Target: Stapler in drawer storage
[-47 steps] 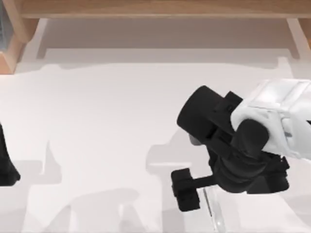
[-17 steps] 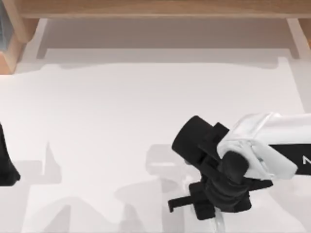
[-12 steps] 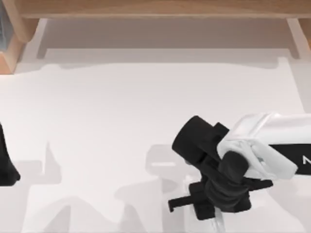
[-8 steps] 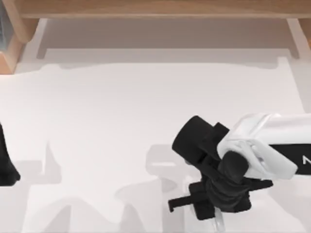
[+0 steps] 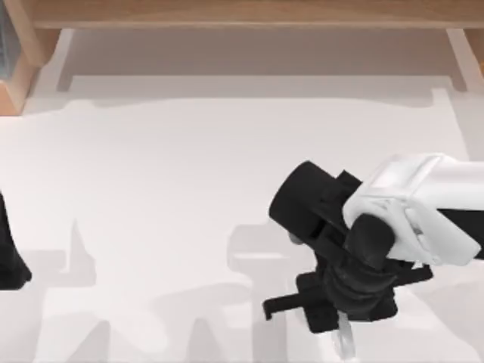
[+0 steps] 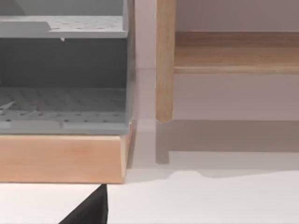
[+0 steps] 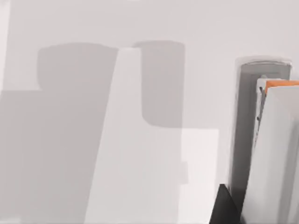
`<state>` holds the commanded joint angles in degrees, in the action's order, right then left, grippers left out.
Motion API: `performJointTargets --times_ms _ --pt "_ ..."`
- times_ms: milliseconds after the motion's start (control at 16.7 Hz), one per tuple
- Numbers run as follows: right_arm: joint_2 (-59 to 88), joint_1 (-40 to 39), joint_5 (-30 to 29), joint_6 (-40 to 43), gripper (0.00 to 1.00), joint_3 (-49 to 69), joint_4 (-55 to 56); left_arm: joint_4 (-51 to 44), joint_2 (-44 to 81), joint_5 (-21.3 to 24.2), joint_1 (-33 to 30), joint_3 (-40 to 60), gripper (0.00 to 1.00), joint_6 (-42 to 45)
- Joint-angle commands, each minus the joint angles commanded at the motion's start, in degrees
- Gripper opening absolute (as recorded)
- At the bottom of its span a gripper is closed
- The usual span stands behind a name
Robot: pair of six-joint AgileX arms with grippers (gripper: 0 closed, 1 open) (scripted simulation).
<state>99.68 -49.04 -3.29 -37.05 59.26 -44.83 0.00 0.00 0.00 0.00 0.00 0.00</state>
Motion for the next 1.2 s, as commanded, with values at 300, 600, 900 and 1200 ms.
performJointTargets --times_ms 300,600,900,1200 --pt "0.06 0.00 0.29 0.50 0.00 0.37 -0.18 0.00 0.00 0.00 0.00 0.00 1.00 0.00" --pt "0.91 7.57 4.44 11.94 0.00 11.16 -3.96 0.00 0.00 0.00 0.00 0.00 1.00 0.00" --pt "1.34 28.40 7.95 26.52 0.00 35.21 -10.92 0.00 0.00 0.00 0.00 0.00 1.00 0.00" --pt "5.96 54.84 6.02 30.66 0.00 58.88 -17.23 0.00 0.00 0.00 0.00 0.00 1.00 0.00"
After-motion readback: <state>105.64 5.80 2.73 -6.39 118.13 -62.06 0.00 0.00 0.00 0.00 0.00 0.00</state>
